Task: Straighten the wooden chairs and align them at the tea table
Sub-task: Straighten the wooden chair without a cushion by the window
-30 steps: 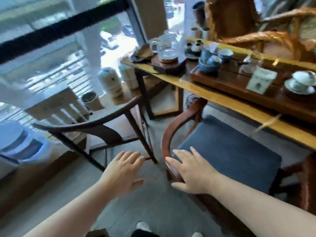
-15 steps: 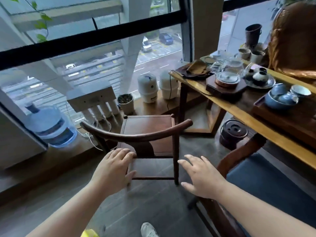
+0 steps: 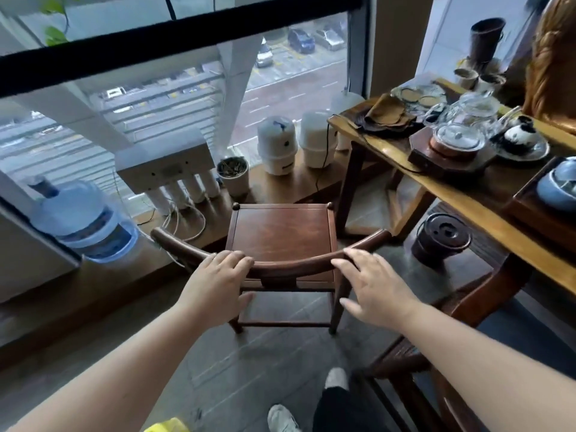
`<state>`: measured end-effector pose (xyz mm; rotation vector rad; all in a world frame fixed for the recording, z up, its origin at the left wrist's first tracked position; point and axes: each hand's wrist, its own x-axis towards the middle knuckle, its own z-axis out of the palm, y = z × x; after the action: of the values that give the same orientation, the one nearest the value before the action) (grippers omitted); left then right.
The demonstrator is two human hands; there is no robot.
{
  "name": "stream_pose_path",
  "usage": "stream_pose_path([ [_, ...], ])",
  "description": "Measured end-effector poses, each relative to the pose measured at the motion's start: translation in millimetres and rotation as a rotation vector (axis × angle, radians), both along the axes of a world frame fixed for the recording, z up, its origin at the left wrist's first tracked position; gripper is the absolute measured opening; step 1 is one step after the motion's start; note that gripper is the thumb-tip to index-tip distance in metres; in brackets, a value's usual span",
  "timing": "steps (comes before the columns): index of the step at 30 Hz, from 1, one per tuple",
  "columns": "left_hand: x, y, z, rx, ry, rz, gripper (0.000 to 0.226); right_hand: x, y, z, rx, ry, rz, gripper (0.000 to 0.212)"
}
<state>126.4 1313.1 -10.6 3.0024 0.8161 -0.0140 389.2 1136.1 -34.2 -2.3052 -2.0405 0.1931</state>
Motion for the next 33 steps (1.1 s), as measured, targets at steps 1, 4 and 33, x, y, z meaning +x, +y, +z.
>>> stream_pose_path([
  [1,4.9,4.9,-3.9,-0.006,0.017,-0.010,0.066,4.6,10.6,-3.3,-0.002,-0.004,0.005,0.082],
  [4,19.1,14.4,-10.5,-0.031,0.049,-0.029,0.065,21.2,37.4,-9.5,-0.091,-0.015,0.019,0.083],
  [33,53.4,91.6,-55.7,-0.202,0.541,-0.117,0.021,65.3,132.8,-27.2,-0.637,-0.043,0.170,0.036],
])
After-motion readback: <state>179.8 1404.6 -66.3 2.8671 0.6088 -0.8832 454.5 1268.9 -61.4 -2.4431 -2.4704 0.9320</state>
